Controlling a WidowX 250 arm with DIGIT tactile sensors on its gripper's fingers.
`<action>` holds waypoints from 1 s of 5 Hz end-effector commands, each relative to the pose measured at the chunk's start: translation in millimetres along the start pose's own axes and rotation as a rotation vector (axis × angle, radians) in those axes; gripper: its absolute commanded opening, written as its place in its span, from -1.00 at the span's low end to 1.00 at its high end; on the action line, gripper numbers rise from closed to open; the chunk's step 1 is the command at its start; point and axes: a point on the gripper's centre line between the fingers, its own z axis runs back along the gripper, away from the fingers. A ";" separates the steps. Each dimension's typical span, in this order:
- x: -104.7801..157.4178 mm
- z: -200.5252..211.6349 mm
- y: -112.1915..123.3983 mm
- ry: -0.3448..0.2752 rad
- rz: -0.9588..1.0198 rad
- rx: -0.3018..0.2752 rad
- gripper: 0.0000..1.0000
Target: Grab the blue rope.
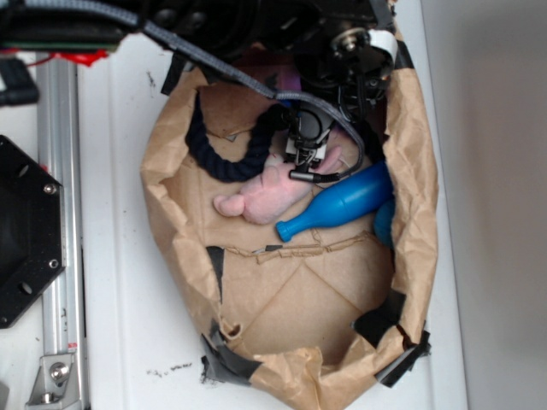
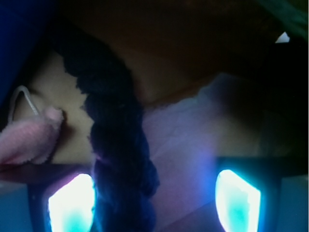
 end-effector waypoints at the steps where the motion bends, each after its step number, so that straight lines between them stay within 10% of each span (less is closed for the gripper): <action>1: 2.6 4.0 -0.8 0.002 -0.054 0.039 -1.00; 4: 14.0 75.7 -32.3 -0.094 0.006 0.080 -1.00; 5: 34.4 126.9 -69.5 -0.030 0.101 -0.023 -1.00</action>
